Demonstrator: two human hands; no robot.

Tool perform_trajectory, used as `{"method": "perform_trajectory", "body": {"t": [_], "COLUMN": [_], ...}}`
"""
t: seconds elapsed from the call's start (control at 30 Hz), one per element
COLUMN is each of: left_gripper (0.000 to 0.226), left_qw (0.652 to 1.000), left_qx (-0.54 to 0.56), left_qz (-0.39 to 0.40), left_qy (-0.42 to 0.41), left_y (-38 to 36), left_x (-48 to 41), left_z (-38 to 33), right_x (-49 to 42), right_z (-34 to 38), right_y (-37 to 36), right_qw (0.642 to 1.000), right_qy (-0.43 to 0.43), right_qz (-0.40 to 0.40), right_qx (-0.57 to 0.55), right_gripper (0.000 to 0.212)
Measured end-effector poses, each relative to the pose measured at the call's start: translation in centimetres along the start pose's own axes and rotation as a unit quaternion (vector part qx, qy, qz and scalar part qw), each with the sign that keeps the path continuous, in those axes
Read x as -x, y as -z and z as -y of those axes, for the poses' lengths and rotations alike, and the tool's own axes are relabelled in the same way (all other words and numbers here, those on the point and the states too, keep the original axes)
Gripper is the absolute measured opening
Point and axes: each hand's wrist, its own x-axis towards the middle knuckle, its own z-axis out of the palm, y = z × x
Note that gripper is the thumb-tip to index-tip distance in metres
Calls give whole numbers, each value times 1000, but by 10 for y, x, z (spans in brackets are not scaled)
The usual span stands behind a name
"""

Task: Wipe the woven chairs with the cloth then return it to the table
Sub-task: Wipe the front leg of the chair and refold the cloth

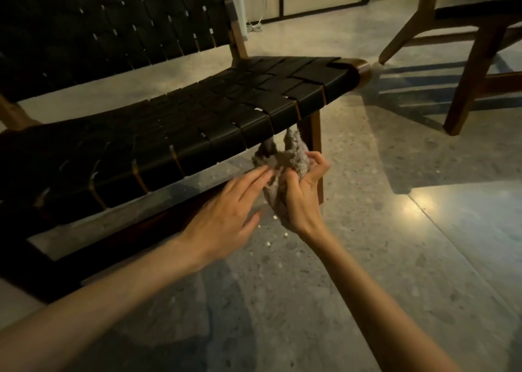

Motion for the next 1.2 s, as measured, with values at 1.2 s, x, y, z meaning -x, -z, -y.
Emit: {"method": "perform_trajectory", "body": {"t": [1.2], "left_gripper": [31], "left_qw": [525], "left_qx": [594], "left_qz": [-443], "left_qy": [418], "left_y": [40], "left_x": [328], "left_z": [185], "right_x": [165], "right_z": [9], "right_y": [-243], "right_qw": [866], "right_qy": [-351], "right_qz": [270], "right_qx": [-232], "right_gripper": [26]}}
